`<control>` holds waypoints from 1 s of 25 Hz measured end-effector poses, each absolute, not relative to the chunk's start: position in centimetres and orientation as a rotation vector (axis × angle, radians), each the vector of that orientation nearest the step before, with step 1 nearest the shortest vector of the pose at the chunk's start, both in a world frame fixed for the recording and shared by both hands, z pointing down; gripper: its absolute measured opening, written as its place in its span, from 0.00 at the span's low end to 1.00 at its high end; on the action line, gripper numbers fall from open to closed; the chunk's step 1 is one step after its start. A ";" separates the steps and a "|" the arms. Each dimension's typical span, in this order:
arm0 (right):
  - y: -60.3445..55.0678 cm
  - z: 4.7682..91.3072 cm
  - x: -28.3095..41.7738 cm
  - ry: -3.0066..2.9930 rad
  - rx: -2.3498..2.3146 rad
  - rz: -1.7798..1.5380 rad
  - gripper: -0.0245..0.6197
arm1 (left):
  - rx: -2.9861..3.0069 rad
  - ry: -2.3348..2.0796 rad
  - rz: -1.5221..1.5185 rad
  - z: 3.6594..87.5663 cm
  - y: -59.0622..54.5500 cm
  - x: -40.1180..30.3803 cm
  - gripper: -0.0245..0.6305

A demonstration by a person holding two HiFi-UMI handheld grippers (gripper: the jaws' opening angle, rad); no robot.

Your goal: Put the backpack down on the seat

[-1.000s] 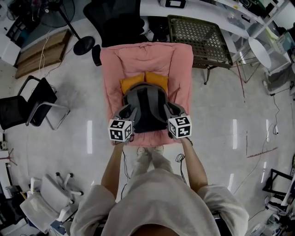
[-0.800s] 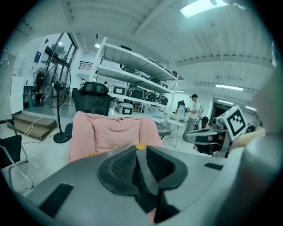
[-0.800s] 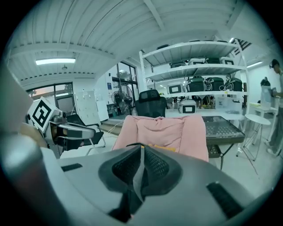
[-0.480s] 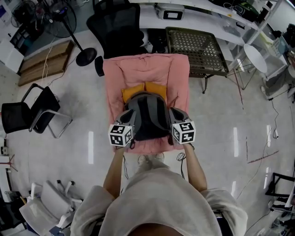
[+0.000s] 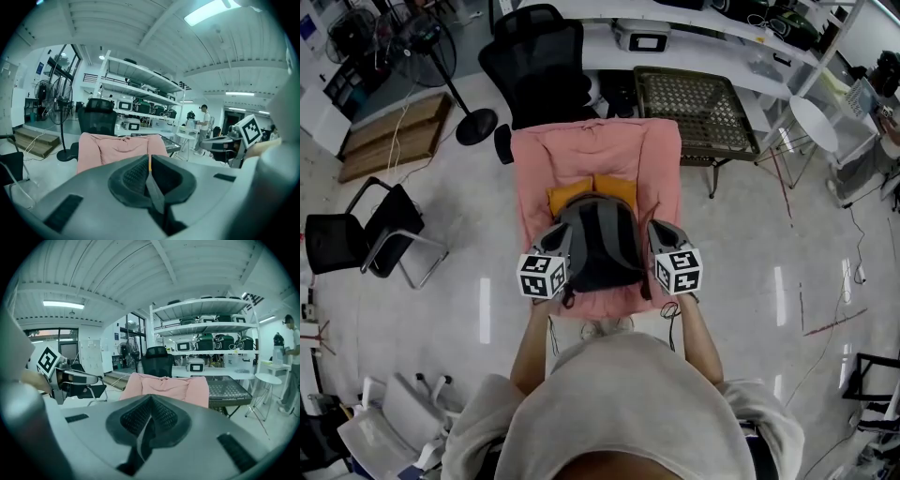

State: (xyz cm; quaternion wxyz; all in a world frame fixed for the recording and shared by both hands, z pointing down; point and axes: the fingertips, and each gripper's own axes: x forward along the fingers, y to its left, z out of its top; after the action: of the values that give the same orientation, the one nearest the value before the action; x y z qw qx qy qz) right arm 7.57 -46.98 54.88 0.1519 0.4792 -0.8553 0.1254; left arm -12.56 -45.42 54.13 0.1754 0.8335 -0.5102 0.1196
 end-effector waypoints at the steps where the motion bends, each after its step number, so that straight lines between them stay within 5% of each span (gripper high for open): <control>1: -46.9 54.6 7.7 -2.458 1.375 0.350 0.04 | 2.364 -1.448 0.337 53.9 -45.4 -12.6 0.07; 25: -47.3 54.4 9.3 -2.449 1.408 0.324 0.04 | 2.384 -1.475 0.328 53.4 -46.5 -12.3 0.07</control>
State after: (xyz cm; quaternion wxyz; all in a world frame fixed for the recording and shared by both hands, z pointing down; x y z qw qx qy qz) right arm 9.34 -47.29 54.38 0.1484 0.4896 -0.8518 0.1126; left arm -12.29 -46.54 53.41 0.1589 0.8339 -0.5159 0.1148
